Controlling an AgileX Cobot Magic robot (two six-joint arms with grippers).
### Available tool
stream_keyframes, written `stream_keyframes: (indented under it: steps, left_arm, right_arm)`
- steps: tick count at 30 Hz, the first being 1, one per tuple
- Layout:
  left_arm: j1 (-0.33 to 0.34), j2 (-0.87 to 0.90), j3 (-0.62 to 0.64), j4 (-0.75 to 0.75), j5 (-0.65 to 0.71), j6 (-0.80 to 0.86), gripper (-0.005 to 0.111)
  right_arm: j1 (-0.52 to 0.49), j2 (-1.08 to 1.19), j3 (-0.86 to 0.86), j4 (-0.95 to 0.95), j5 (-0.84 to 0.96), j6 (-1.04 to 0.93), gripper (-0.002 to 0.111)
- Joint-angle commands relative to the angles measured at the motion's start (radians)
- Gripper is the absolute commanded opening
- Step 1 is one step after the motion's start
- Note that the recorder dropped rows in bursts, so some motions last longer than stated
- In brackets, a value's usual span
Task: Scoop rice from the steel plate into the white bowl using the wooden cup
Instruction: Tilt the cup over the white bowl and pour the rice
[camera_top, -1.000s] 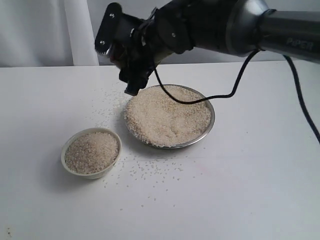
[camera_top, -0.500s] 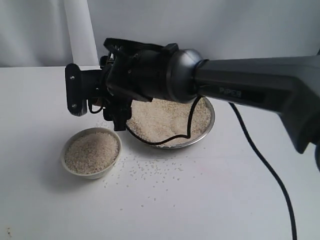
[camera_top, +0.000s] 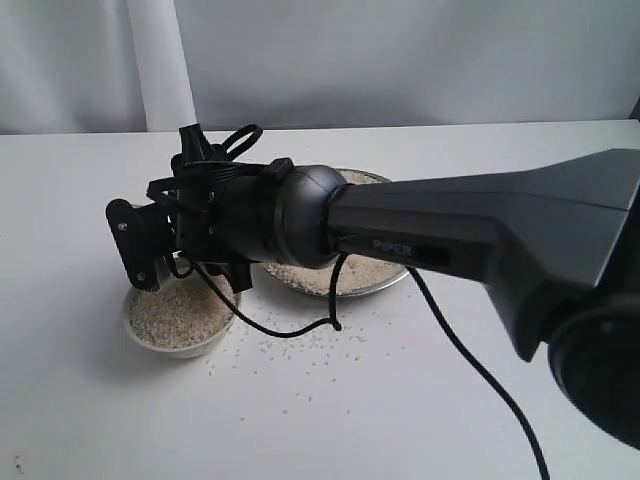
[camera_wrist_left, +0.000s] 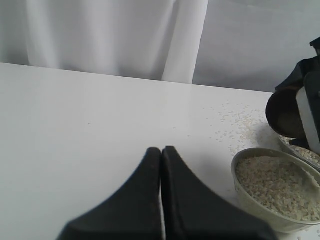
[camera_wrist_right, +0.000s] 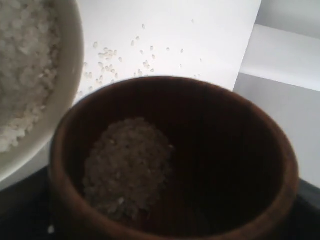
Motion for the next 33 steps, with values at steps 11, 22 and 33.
stream_keyframes:
  steps: [11, 22, 33]
  left_arm:
    - [-0.005, 0.000, 0.002, -0.005, -0.009, -0.004, 0.000]
    - [-0.005, 0.000, 0.002, -0.005, -0.009, -0.004, 0.000]
    - [-0.005, 0.000, 0.002, -0.005, -0.009, -0.004, 0.000]
  right_arm:
    - [0.045, 0.008, 0.003, -0.178, 0.059, 0.031, 0.000]
    - [0.084, 0.022, 0.003, -0.296, 0.075, 0.024, 0.000]
    - [0.086, 0.058, 0.003, -0.346, 0.138, 0.023, 0.000]
